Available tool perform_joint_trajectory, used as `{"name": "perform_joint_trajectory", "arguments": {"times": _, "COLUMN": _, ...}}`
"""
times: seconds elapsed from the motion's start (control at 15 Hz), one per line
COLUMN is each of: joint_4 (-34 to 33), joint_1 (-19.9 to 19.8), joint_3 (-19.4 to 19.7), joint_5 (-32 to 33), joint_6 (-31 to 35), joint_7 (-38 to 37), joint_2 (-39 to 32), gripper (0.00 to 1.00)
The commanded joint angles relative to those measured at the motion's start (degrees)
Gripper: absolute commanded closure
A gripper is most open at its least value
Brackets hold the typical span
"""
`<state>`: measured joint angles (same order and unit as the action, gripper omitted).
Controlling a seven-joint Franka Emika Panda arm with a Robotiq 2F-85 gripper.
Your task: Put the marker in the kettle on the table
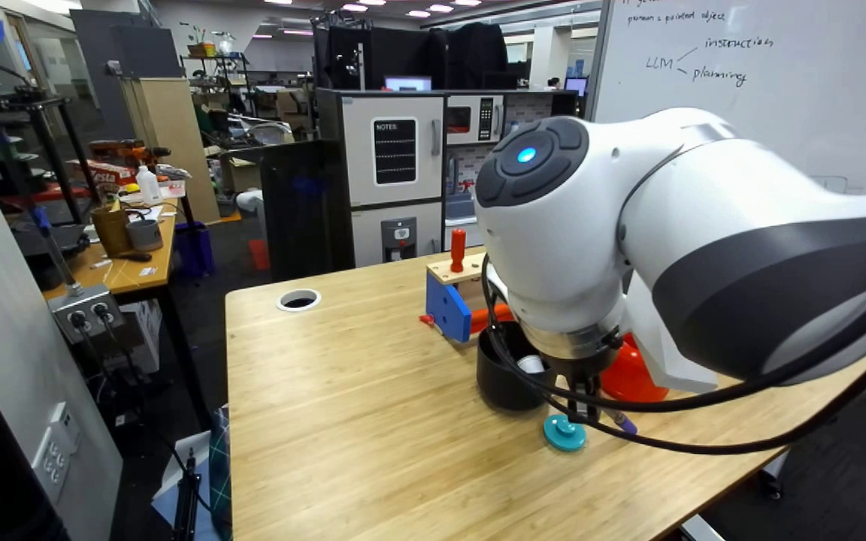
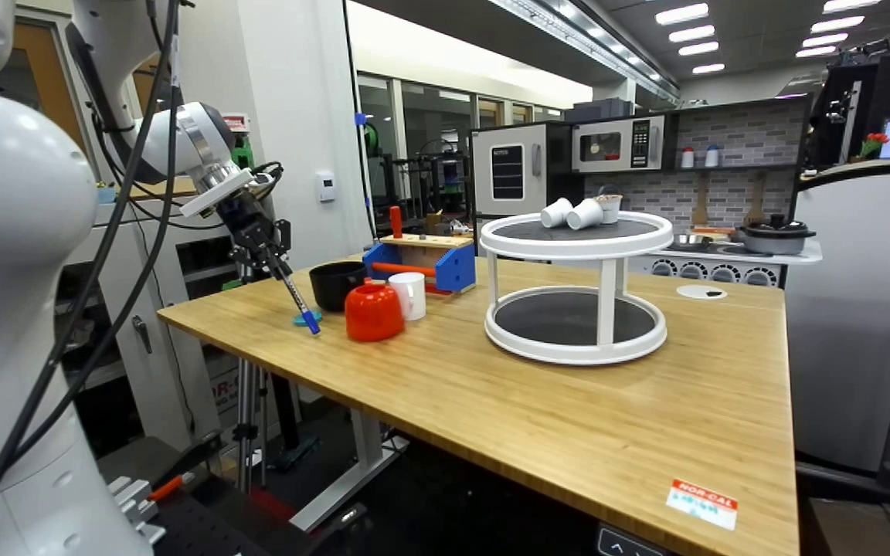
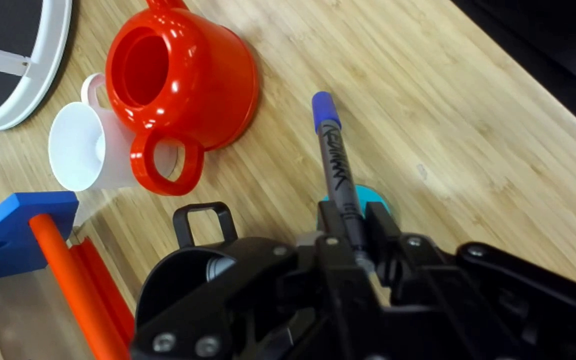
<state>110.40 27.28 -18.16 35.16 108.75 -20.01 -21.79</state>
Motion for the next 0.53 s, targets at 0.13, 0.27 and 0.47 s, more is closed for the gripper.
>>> {"name": "perform_joint_trajectory", "arguments": {"times": 0.13, "joint_4": -2.1, "joint_1": 1.8, "joint_3": 2.2, "joint_5": 1.3, "joint_6": -3.3, "joint_7": -0.7, "joint_2": -1.7, "gripper": 0.96}}
{"name": "perform_joint_trajectory", "arguments": {"times": 0.27, "joint_4": -2.1, "joint_1": 1.9, "joint_3": 2.5, "joint_5": 1.5, "joint_6": -3.3, "joint_7": -0.7, "joint_2": -2.1, "gripper": 0.96}}
{"name": "perform_joint_trajectory", "arguments": {"times": 0.47, "joint_4": -2.1, "joint_1": 2.1, "joint_3": 2.8, "joint_5": 1.8, "joint_6": -3.5, "joint_7": -0.8, "joint_2": -2.4, "gripper": 0.96}}
